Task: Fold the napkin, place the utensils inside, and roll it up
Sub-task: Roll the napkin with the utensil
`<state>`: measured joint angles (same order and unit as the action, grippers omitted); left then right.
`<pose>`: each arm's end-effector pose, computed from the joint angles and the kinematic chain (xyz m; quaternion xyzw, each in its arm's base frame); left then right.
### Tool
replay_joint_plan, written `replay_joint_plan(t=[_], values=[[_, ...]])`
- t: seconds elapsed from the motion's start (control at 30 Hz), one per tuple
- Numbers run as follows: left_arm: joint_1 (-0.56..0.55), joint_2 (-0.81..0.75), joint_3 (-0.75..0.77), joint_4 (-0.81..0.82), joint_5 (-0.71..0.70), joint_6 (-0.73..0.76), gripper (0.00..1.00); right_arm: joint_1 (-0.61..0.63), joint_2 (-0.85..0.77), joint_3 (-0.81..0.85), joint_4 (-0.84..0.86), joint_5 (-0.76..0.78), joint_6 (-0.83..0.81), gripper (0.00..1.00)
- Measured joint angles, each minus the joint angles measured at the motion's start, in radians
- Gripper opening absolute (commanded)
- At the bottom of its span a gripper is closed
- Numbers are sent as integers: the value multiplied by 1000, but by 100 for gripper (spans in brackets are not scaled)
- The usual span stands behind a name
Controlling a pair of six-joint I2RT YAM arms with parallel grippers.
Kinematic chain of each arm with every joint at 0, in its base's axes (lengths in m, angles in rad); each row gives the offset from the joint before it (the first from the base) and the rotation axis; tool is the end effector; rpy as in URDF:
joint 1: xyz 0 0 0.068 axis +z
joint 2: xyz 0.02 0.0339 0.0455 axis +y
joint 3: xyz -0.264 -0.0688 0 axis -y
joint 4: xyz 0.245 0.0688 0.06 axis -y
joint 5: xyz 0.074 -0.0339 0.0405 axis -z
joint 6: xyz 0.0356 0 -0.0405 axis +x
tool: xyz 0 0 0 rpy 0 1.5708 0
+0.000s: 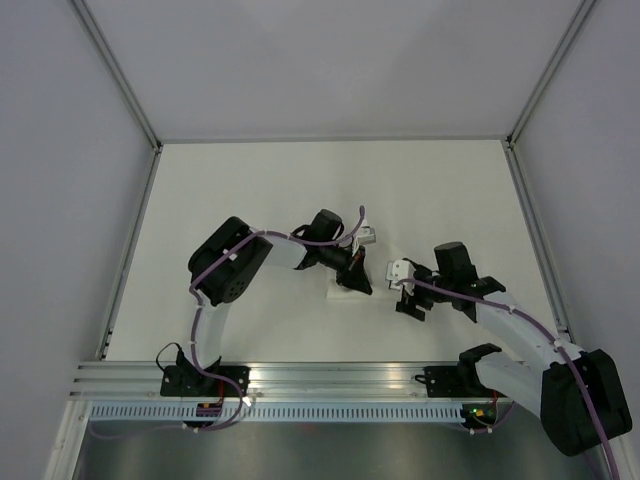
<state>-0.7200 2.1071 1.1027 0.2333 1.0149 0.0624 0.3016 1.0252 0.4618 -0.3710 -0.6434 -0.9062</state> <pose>0.2834 -0.2888 0.1012 0.4818 0.6721 -0.5335 0.1775 0.1685 0.0748 0.1766 -0.5931 0.6855 0.1983 0.3728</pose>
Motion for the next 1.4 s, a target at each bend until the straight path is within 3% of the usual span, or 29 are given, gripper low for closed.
replay_joint_plan(t=[0.17,0.27,0.37,0.63,0.73,0.77,0.83,0.9,1.03,1.4], values=[[1,35,37,-70,82,-22,2,81,-5,-67,85,90,-28,80],[4,52,57,-119,118,-26,2,122,-5,-88,133,132,-39,75],[7,64,72,-165,145,-27,2,169,-7,-115,174,171,-50,63],[13,93,109,-267,194,-29,2,292,-7,-159,251,240,-51,55],[14,94,114,-294,197,-29,2,319,6,-163,271,253,-46,40],[15,94,116,-303,195,-29,3,323,11,-163,272,255,-40,29],[18,94,116,-315,193,-29,8,327,21,-163,279,257,-39,23],[18,89,116,-322,187,-29,20,328,35,-156,282,258,-39,18],[15,49,98,-333,114,-29,30,328,60,-129,257,254,-41,14],[1,-163,-19,-253,-240,-29,36,299,209,38,80,212,-38,10]])
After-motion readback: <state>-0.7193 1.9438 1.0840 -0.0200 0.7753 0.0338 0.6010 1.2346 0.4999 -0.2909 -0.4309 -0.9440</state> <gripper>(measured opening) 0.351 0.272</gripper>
